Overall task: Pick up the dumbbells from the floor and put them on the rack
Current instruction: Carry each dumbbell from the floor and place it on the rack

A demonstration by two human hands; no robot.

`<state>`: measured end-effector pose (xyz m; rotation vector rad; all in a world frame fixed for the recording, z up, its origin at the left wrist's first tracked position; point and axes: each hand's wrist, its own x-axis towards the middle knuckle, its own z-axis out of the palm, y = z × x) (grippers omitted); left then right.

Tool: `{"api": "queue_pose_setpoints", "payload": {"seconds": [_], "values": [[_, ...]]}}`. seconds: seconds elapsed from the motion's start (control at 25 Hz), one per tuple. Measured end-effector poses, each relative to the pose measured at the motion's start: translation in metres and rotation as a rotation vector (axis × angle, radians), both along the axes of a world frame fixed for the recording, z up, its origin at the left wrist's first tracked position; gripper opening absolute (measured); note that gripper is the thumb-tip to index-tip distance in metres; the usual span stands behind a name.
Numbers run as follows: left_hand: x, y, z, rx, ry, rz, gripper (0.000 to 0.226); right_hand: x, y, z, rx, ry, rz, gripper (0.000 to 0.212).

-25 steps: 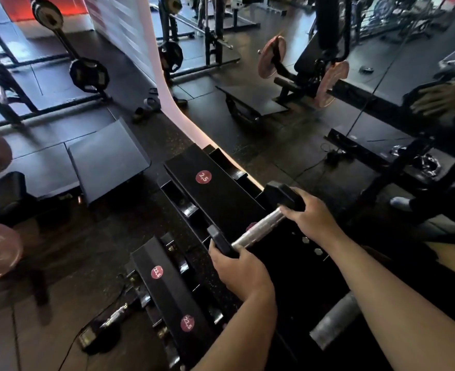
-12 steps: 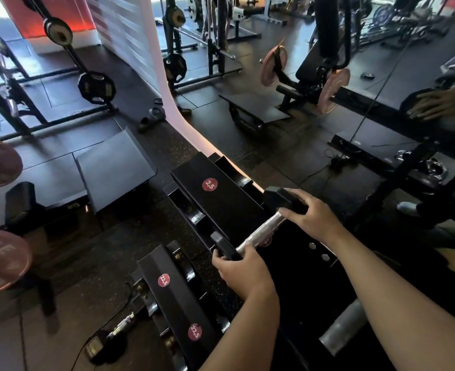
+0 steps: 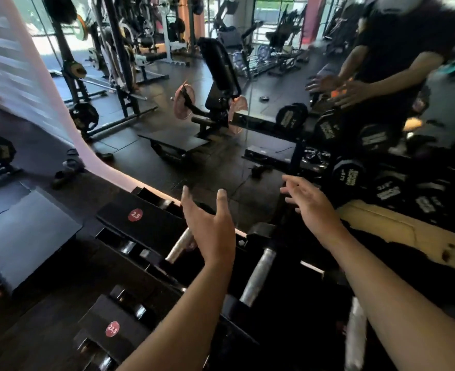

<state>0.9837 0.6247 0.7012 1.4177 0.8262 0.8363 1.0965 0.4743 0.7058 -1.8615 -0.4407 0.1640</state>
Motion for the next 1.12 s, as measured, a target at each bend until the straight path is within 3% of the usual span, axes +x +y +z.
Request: {"api": "queue_pose_setpoints", "payload": {"seconds": [0.28, 0.4, 0.56, 0.64, 0.88, 1.12], "values": [[-0.029, -0.212, 0.034, 0.044, -0.109, -0.728, 0.04, -0.12, -0.264, 0.023, 0.081, -0.047, -0.519, 0.034], [-0.076, -0.322, 0.044, 0.056, -0.136, -0.964, 0.039, -0.21, -0.374, 0.03, 0.086, -0.035, -0.719, 0.028], [-0.161, -0.47, 0.052, 0.052, -0.122, -1.326, 0.054, -0.359, -0.505, 0.037, 0.072, -0.057, -0.975, 0.042], [-0.219, -0.547, 0.058, 0.067, -0.104, -1.48, 0.045, -0.438, -0.561, 0.039, 0.071, -0.093, -1.108, 0.045], [-0.393, -0.727, 0.054, 0.137, -0.113, -1.903, 0.033, -0.669, -0.676, 0.036, 0.027, -0.088, -1.542, 0.065], [-0.524, -0.844, 0.029, 0.236, -0.057, -2.305, 0.028, -0.859, -0.727, -0.008, 0.041, -0.06, -1.971, 0.061]]}}
